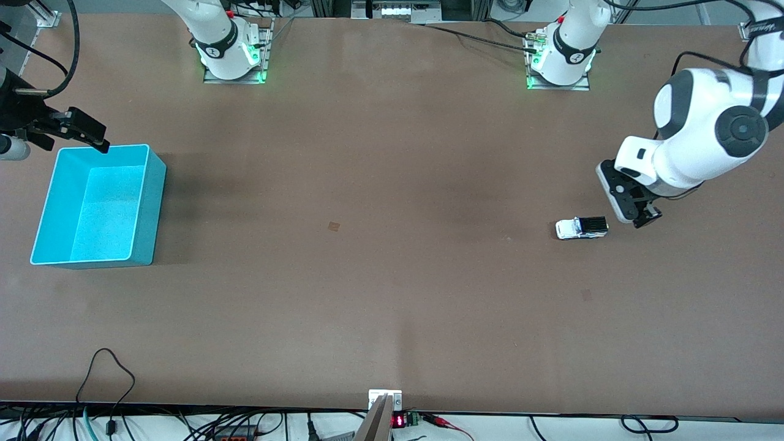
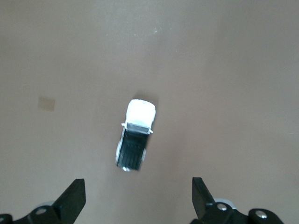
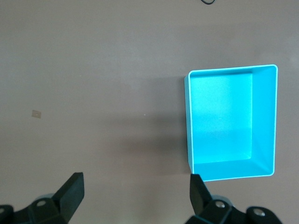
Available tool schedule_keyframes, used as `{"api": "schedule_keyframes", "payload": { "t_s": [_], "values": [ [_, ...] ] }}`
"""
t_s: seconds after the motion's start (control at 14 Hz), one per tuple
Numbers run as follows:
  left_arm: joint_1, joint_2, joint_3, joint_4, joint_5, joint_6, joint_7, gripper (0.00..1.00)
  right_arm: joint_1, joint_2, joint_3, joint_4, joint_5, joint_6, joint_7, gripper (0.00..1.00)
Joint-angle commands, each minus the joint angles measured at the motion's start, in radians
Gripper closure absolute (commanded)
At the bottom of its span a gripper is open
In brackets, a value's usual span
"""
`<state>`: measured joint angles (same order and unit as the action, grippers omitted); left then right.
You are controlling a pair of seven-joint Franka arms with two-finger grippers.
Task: Wind and store white jeep toy
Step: 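Move the left gripper down over the white toy jeep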
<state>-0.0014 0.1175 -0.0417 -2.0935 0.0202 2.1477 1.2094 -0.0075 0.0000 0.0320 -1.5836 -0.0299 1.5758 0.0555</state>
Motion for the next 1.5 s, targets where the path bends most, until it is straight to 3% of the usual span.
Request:
{"api": "schedule_keyframes", "payload": {
  "t_s": [0.0, 0.43, 0.64, 1.0, 1.07, 1.22, 1.29, 1.43],
  "values": [
    [0.006, 0.026, 0.002, -0.100, 0.003, 0.182, 0.103, 0.00, -0.002, -0.003, -0.004, 0.010, 0.005, -0.017, -0.013, 0.00],
    [0.034, 0.172, 0.000, -0.123, 0.093, 0.369, 0.192, 0.00, -0.005, -0.003, -0.006, 0.010, 0.005, -0.017, -0.016, 0.00],
    [0.034, 0.206, 0.000, -0.186, 0.095, 0.518, 0.205, 0.00, -0.006, -0.003, -0.006, 0.010, 0.005, -0.017, -0.014, 0.00],
    [0.058, 0.247, 0.000, -0.186, 0.095, 0.557, 0.205, 0.00, -0.006, -0.003, -0.006, 0.010, 0.005, -0.017, -0.014, 0.00],
    [0.058, 0.255, 0.000, -0.186, 0.095, 0.561, 0.206, 0.04, -0.006, -0.003, -0.006, 0.008, 0.005, -0.017, -0.014, 0.00],
    [0.057, 0.258, -0.001, -0.186, 0.095, 0.561, 0.206, 0.46, -0.006, -0.002, -0.006, 0.010, 0.005, -0.017, -0.014, 0.00],
    [0.055, 0.260, -0.001, -0.186, 0.095, 0.561, 0.208, 0.60, -0.006, -0.002, -0.006, 0.008, 0.005, -0.017, -0.014, 0.00],
    [0.049, 0.264, -0.001, -0.186, 0.095, 0.560, 0.220, 0.81, -0.006, 0.000, -0.006, 0.008, 0.005, -0.017, -0.014, 0.00]
  ]
}}
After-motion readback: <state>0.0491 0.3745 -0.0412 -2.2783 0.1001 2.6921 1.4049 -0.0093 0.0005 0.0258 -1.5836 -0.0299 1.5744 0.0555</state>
